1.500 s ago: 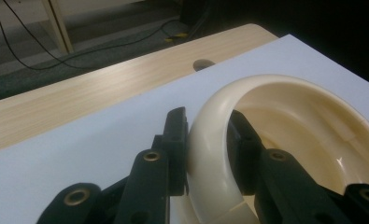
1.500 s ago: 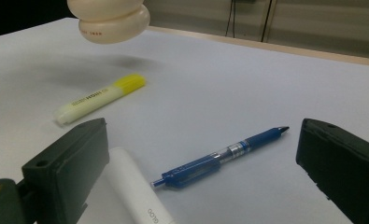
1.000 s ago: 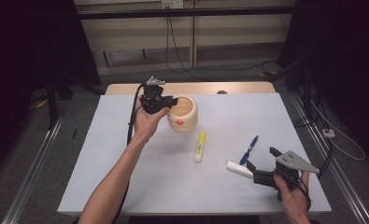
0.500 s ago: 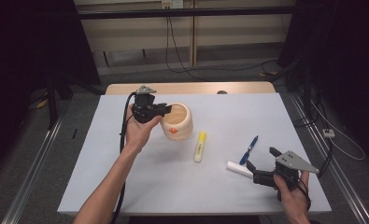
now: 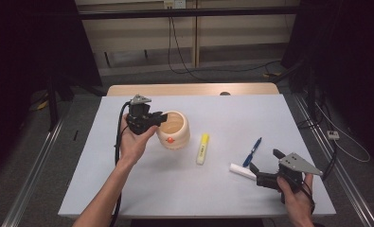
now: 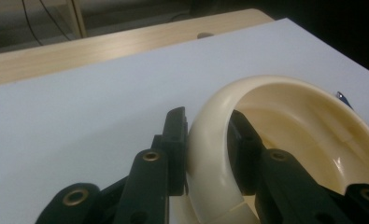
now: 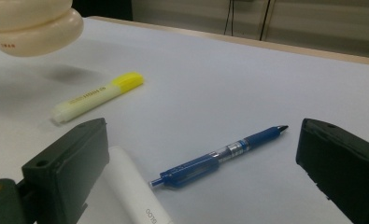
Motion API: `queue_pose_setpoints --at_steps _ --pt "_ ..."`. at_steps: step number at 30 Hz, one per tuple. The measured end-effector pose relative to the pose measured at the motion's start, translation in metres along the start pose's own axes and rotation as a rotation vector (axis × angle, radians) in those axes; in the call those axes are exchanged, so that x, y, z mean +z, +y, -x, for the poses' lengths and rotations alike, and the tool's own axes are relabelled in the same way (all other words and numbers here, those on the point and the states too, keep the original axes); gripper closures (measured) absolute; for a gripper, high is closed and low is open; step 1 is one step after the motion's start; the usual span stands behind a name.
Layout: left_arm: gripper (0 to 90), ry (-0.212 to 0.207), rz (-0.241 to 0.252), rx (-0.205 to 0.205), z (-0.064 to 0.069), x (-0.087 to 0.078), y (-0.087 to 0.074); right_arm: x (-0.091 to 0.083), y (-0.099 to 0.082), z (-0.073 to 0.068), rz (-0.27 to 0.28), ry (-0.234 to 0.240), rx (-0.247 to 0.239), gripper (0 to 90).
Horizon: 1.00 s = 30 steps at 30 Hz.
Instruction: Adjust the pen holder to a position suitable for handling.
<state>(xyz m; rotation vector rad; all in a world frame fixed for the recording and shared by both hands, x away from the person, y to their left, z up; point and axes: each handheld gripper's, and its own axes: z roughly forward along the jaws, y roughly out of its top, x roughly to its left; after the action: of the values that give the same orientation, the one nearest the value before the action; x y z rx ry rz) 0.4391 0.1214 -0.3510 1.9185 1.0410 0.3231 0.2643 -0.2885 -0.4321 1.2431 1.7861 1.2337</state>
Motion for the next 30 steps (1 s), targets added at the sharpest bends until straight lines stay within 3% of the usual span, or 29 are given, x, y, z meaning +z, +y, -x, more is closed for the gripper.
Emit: queue_pose_setpoints --at_steps 5,9,17,19,22,23,24,27,30 --pt "72.4 0.010 -0.004 -0.016 -0.002 -0.003 -0.011 0.000 0.000 0.000 0.000 0.001 0.001 2.4" --pt "72.3 0.024 -0.039 0.024 -0.002 -0.006 -0.018 0.000 0.000 -0.001 0.001 0.001 -0.002 2.3" --pt "71.2 0.023 -0.060 0.000 -0.002 0.000 -0.028 0.001 0.000 0.000 -0.006 0.005 -0.008 2.5" --pt "71.5 0.011 -0.085 0.016 -0.003 0.002 -0.031 0.001 0.000 0.000 -0.009 0.006 -0.005 2.4" --pt "71.6 0.002 -0.086 -0.012 -0.002 0.008 -0.035 0.001 -0.001 0.000 -0.009 0.004 -0.005 2.5" --pt "71.6 -0.001 -0.097 -0.001 -0.002 0.008 -0.035 0.001 0.000 0.000 -0.008 0.005 -0.005 2.5" --pt "71.6 -0.003 -0.092 -0.013 -0.001 0.010 -0.036 0.001 0.000 -0.001 -0.008 0.007 -0.006 2.5" --pt "71.6 0.004 -0.099 0.008 -0.001 0.010 -0.036 0.001 0.000 -0.001 -0.007 0.007 -0.008 2.4" --pt "71.4 -0.002 -0.096 -0.009 -0.002 0.011 -0.036 0.002 0.000 0.000 -0.009 0.005 -0.007 2.4"
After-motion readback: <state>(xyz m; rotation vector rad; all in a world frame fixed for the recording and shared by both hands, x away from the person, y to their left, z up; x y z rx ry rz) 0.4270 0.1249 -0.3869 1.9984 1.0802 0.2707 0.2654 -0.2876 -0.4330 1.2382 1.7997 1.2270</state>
